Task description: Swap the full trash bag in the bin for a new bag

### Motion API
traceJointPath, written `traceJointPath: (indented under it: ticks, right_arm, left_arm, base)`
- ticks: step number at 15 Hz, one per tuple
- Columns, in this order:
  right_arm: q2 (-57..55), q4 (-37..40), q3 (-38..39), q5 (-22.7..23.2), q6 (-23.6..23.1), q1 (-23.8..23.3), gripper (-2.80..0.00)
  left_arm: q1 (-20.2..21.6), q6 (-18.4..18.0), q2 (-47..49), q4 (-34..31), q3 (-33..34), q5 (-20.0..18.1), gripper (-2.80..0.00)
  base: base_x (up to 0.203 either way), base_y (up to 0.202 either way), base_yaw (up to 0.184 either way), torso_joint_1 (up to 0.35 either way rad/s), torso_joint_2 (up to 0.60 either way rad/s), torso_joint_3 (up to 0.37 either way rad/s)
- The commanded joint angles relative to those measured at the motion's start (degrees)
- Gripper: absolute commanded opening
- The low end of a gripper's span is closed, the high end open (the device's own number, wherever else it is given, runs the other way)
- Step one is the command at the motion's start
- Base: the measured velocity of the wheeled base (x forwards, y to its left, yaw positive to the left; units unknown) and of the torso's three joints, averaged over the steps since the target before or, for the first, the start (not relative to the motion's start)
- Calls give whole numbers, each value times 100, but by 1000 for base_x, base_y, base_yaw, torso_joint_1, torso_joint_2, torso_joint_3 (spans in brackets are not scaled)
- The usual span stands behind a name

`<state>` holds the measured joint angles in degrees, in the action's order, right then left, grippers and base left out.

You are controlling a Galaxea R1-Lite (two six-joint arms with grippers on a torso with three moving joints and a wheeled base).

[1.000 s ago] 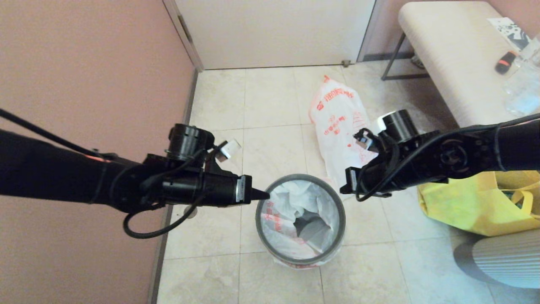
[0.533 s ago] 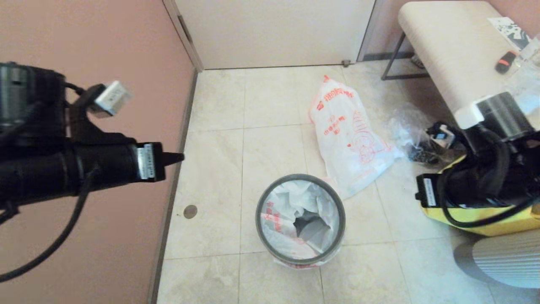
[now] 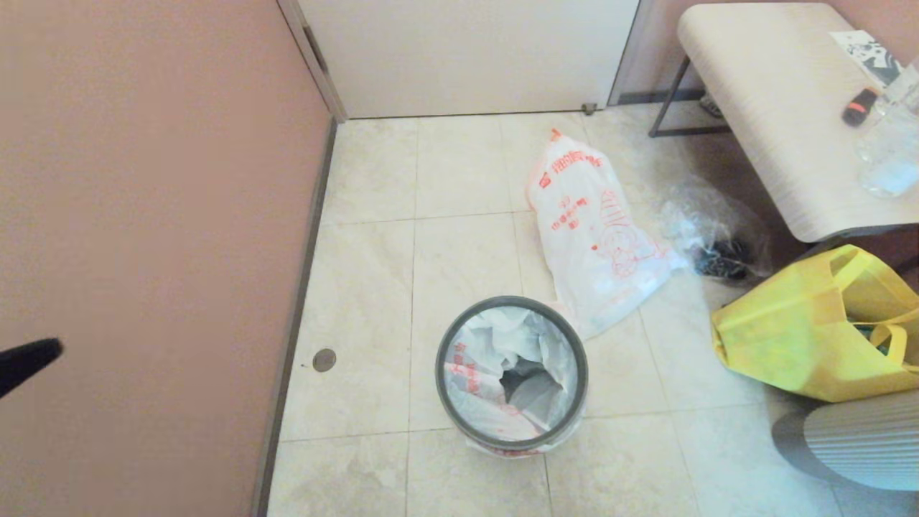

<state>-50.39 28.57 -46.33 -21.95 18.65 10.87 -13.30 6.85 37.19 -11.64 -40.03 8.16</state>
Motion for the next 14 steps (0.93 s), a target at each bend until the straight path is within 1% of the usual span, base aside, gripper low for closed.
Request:
traceJointPath:
  ticks: [1, 3, 4, 5, 6, 7, 8, 9, 11, 12, 13, 14]
  right_arm:
    - [1447, 209, 227, -33, 12, -304, -280]
    - [2394, 755, 323, -82, -11, -490, -280]
    - [2778, 1035, 349, -102, -52, -545, -280]
    - [3143, 1279, 374, -113, -171, -582, -280]
    - [3426, 1452, 411, -103, -333, -684, -280]
    - [3697, 1539, 445, -15, -453, -813, -280]
    - [3915, 1561, 526, 247, -602, -902, -280]
    - [4096, 1525, 657, 515, -745, -965, -280]
    - [4643, 889, 1474, 943, -1127, -1014, -280]
    - [4804, 374, 2011, 1084, -1322, -1029, -280]
    - [4892, -320, 2592, 1187, -1458, -1040, -280]
    - [4941, -948, 3107, 1272, -1545, -1047, -280]
  left_arm:
    - [477, 13, -1479, -454, 199, 33, -280]
    - [1008, 23, -2314, -1165, 332, -155, -280]
    - [1188, 21, -2662, -1510, 385, -270, -280]
    - [1289, 12, -2961, -1819, 450, -374, -280]
    - [1338, 10, -3168, -1994, 652, -437, -280]
    - [1360, 0, -3395, -2044, 950, -470, -280]
    - [1368, -19, -3643, -1970, 1254, -509, -280]
    - [1371, -13, -3727, -1745, 1520, -562, -280]
    - [1373, 1, -3726, -486, 2343, -665, -280]
    - [1373, -109, -3726, 85, 2758, -689, -280]
    - [1374, -287, -3727, 566, 3172, -710, -280]
    - [1371, -422, -3727, 858, 3496, -738, -280]
  base:
    - [0, 0, 0, 0, 0, 0]
    - [0, 0, 0, 0, 0, 0]
    - [0, 0, 0, 0, 0, 0]
    - [0, 0, 0, 0, 0, 0]
    - [0, 0, 0, 0, 0, 0]
    - [0, 0, 0, 0, 0, 0]
    - [0, 0, 0, 0, 0, 0]
    - [0, 0, 0, 0, 0, 0]
    - [0, 0, 0, 0, 0, 0]
    - [0, 0, 0, 0, 0, 0]
    - [0, 0, 0, 0, 0, 0]
    - [0, 0, 0, 0, 0, 0]
